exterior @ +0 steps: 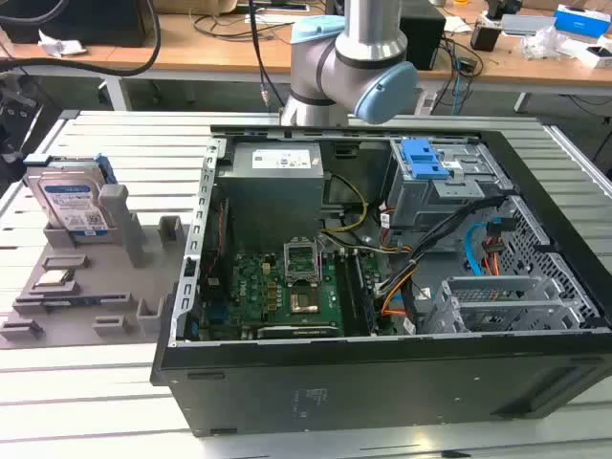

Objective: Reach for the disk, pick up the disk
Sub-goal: 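Pick up the disk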

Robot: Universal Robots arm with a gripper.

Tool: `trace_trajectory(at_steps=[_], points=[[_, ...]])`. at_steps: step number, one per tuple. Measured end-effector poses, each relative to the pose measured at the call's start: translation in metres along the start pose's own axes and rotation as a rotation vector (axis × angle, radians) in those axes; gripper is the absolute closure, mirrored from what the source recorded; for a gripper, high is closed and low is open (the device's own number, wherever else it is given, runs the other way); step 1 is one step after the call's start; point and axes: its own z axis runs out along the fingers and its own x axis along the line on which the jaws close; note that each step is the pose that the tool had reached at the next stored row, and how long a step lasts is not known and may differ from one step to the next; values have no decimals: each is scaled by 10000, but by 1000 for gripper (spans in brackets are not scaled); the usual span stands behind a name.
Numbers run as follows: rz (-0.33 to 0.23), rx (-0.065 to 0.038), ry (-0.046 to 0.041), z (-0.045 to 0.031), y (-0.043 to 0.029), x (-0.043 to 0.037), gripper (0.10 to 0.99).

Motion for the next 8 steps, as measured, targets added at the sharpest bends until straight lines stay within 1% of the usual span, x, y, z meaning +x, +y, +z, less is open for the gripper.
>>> trace_trajectory(at_steps=[3, 4, 8], points=[[-186, 1, 7, 0, 0, 1, 980], [-563, 1, 21, 0, 0, 0, 980], [-1111, 1, 42, 0, 0, 0, 980]])
